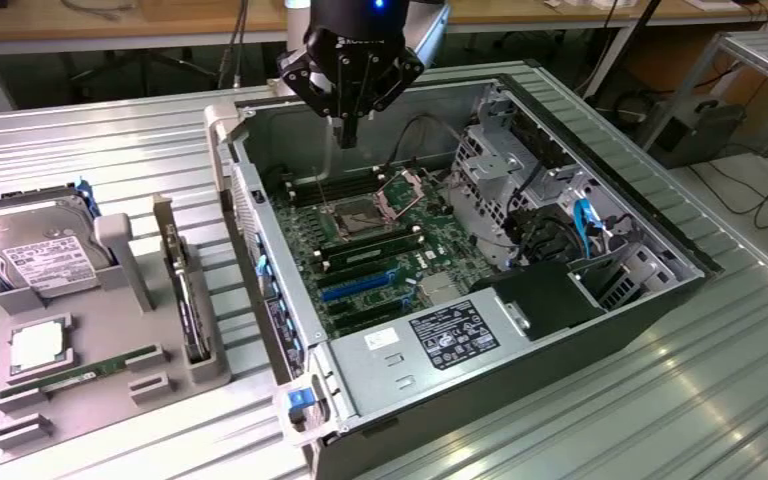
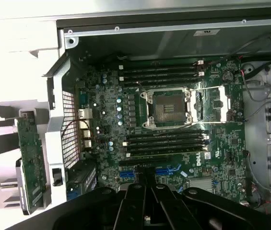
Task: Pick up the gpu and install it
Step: 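Reach for the gpu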
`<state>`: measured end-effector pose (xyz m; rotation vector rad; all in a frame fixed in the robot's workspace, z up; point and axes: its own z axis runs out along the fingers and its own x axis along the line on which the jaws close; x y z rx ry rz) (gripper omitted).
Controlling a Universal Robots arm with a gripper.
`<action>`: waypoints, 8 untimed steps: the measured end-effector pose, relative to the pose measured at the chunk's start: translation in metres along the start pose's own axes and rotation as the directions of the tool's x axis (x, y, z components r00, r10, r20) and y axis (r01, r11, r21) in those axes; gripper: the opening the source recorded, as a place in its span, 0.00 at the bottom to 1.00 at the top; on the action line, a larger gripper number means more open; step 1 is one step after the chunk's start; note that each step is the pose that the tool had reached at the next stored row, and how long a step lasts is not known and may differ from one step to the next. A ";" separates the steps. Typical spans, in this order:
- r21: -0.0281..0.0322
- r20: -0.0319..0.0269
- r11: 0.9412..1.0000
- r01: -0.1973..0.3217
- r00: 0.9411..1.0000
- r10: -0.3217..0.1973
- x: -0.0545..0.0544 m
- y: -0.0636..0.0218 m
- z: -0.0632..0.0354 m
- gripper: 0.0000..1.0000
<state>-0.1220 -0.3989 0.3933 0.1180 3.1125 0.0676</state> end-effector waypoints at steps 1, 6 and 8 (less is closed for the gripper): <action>0.000 0.000 1.000 0.000 1.000 0.000 0.000 0.0000 0.0000 0.11; 0.000 0.000 1.000 0.000 1.000 0.000 0.002 -0.0009 -0.0002 0.11; 0.000 0.000 1.000 0.000 1.000 0.000 0.012 -0.0077 -0.0007 0.11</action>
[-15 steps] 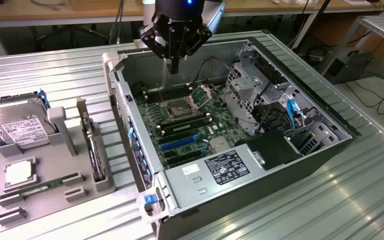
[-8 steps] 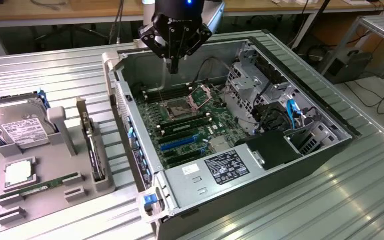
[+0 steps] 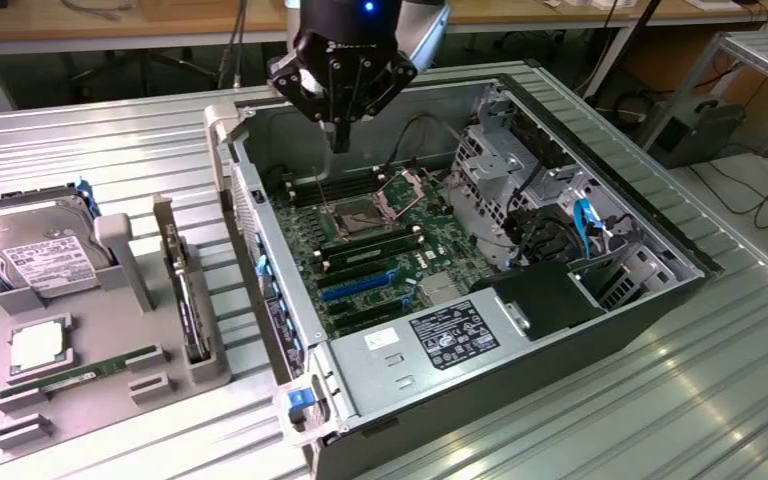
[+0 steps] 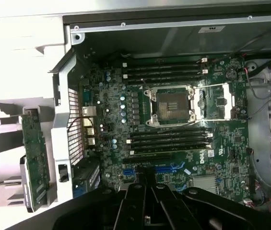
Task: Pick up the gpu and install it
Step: 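Reach for the gpu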
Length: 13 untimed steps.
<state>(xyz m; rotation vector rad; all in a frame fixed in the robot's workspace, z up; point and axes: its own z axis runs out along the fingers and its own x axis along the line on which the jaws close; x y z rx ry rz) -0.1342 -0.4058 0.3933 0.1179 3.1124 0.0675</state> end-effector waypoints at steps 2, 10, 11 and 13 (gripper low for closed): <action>0.000 0.000 1.000 0.000 1.000 0.000 0.007 -0.0041 -0.0003 0.11; 0.000 0.000 1.000 0.000 1.000 0.000 0.061 -0.0172 0.0034 0.11; 0.000 0.000 1.000 0.000 1.000 0.000 0.066 -0.0180 0.0045 0.11; 0.000 0.000 1.000 0.000 1.000 0.000 0.075 -0.0194 0.0065 0.11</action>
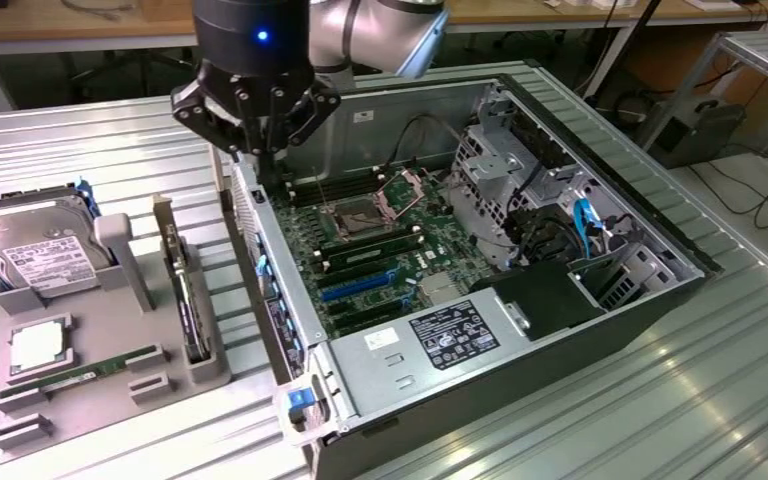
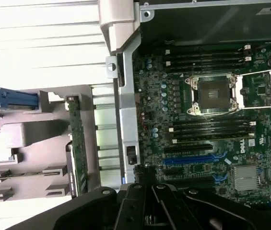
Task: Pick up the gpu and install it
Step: 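Reach for the gpu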
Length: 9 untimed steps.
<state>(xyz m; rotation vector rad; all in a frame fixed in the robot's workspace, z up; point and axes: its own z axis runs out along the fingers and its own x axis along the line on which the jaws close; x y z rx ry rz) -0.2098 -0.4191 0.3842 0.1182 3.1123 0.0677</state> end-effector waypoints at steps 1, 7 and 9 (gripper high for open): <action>0.000 0.000 1.000 0.000 1.000 0.000 0.006 -0.0009 0.0013 0.11; 0.000 0.000 1.000 0.000 1.000 0.000 0.035 -0.0055 0.0075 0.11; 0.000 0.000 1.000 0.000 1.000 0.000 0.044 -0.0071 0.0095 0.11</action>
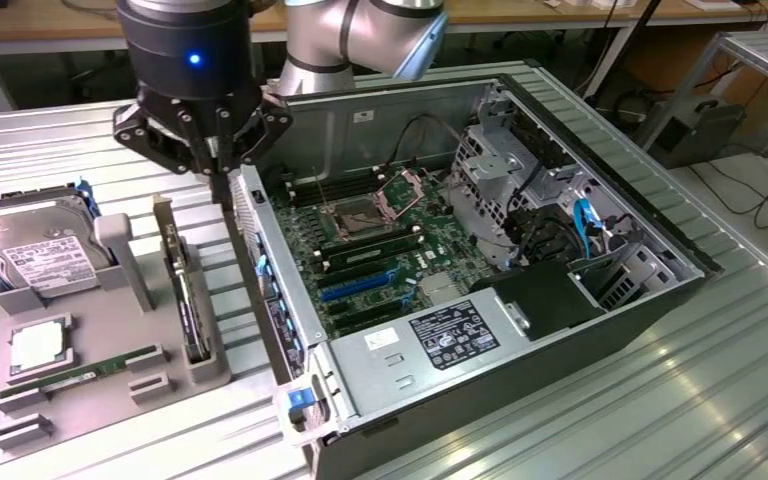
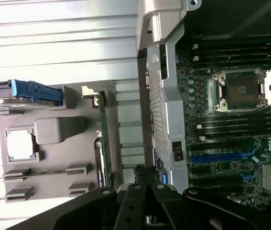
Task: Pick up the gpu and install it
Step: 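Reach for the gpu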
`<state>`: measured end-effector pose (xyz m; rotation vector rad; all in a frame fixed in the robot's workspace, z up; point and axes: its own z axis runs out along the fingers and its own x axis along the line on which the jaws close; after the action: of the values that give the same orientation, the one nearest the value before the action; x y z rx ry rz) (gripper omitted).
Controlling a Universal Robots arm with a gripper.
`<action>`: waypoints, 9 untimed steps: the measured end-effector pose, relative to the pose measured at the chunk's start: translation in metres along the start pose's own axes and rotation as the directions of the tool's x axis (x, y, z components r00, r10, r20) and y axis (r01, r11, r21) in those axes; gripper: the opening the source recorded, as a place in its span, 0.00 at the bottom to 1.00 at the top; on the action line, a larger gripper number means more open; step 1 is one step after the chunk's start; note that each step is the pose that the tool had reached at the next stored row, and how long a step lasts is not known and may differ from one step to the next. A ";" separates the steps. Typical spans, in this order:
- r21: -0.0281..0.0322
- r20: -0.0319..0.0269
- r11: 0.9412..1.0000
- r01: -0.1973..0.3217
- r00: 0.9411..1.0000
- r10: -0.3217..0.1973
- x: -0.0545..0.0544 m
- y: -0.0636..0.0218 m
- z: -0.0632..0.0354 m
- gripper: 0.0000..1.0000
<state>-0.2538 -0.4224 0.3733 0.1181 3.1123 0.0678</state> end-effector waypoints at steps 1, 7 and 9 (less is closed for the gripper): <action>0.000 0.000 1.000 0.000 1.000 0.000 0.005 -0.0009 0.0008 0.11; 0.000 0.000 1.000 0.000 1.000 0.000 0.026 -0.0065 0.0049 0.11; 0.000 0.000 1.000 0.000 1.000 0.000 0.034 -0.0091 0.0064 0.11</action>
<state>-0.2879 -0.4286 0.3657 0.1178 3.1123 0.0670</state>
